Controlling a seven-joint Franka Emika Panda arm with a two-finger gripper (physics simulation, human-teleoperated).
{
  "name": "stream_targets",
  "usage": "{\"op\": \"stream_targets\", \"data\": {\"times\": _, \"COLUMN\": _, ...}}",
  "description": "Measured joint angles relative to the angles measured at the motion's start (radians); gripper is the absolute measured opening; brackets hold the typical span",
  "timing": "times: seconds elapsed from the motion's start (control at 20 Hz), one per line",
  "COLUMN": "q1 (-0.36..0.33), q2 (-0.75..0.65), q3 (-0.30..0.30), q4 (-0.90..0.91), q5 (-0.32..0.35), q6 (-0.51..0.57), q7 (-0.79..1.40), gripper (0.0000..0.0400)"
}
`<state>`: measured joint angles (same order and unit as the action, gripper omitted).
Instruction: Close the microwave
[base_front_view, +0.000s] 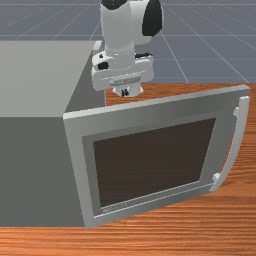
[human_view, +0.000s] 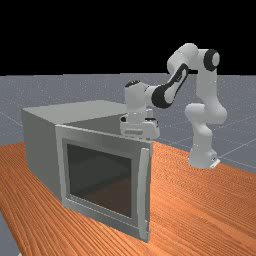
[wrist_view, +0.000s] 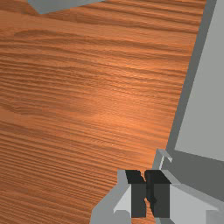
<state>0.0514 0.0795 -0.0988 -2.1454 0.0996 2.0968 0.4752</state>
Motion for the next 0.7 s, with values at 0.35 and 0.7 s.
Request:
{"op": "stream_targets", "data": {"times": 0.35, "q1": 0.001, "q2": -0.014, "q3": -0.012, "q4": -0.012, "q5": 0.041, "q6": -0.024, "q7": 0.184, "gripper": 0.0001}}
{"op": "stream_targets", "data": {"times": 0.7, "q1": 0.005, "q2": -0.044, "q3": -0.016, "q4": -0.011, "q5": 0.043, "q6": -0.027, "q7": 0.19, "gripper": 0.0}}
